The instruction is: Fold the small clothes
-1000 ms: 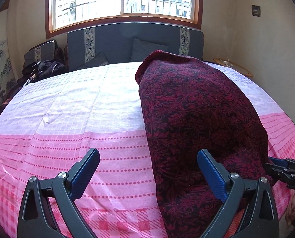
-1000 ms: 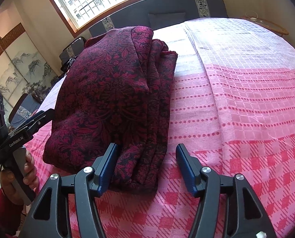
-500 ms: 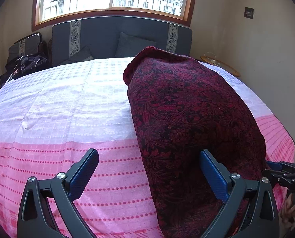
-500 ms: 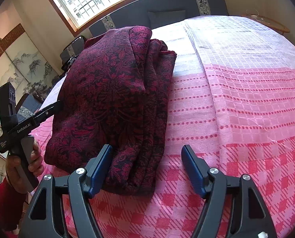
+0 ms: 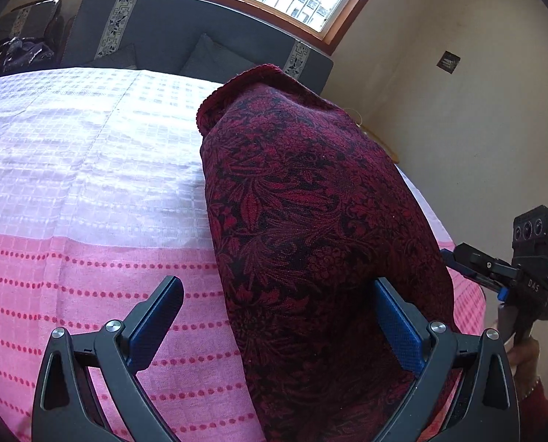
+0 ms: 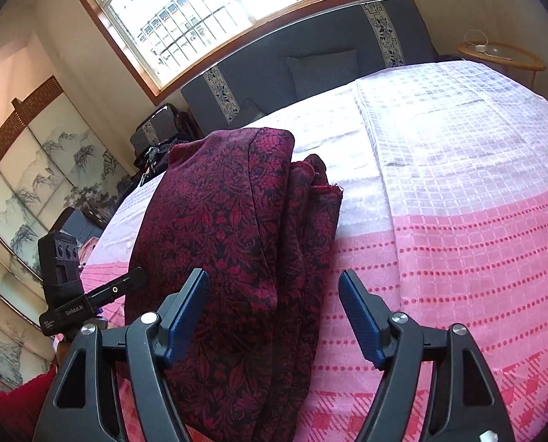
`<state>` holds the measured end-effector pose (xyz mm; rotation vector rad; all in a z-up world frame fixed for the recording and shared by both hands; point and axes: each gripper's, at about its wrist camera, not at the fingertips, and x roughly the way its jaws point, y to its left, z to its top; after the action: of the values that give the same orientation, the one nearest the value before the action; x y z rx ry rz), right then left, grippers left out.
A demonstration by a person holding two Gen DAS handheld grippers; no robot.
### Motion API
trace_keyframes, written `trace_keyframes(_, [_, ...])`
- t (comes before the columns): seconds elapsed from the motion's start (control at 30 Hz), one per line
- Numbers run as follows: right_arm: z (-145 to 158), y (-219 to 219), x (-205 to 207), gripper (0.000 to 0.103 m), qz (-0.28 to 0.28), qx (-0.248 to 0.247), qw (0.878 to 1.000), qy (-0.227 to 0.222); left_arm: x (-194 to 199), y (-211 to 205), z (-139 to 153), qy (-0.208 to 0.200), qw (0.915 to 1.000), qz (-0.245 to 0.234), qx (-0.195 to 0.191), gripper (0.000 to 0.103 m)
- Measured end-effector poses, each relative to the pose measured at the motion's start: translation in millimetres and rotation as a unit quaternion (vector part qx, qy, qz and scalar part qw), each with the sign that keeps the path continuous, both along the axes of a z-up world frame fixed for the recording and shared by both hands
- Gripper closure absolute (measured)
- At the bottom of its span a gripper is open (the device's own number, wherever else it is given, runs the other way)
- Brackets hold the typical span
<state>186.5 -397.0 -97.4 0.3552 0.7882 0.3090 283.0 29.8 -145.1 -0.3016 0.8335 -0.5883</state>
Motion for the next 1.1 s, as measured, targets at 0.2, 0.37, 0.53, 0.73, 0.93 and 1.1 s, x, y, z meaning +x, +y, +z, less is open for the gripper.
trace_keyframes(0.2, [-14, 10, 59, 0.055, 0.026, 0.014, 0.999, 0.036, -4, 3, -9, 0.004, 0.9994, 0.002, -0.033, 0.003])
trace_keyframes(0.37, [-20, 11, 67, 0.076, 0.034, 0.049, 0.997, 0.041, -4, 4, -8, 0.003, 0.9994, 0.008, -0.035, 0.003])
trace_keyframes(0.53, [-8, -3, 41, 0.085, 0.005, 0.051, 0.999, -0.003, -5, 18, -10, 0.002, 0.9980, 0.022, -0.059, 0.003])
trace_keyframes(0.73, [-30, -14, 35, 0.085, -0.013, 0.078, 0.997, 0.014, -5, 13, -10, -0.001, 0.9988, 0.013, -0.047, 0.003])
trace_keyframes(0.93, [-26, 1, 35, 0.078, -0.023, 0.033, 0.999, 0.003, 2, 13, -12, 0.010, 0.9984, 0.014, -0.054, 0.003])
trace_keyframes(1.1, [-27, 2, 35, 0.045, -0.054, -0.001, 0.999, 0.008, 3, 14, -13, 0.012, 0.9984, 0.013, -0.054, 0.003])
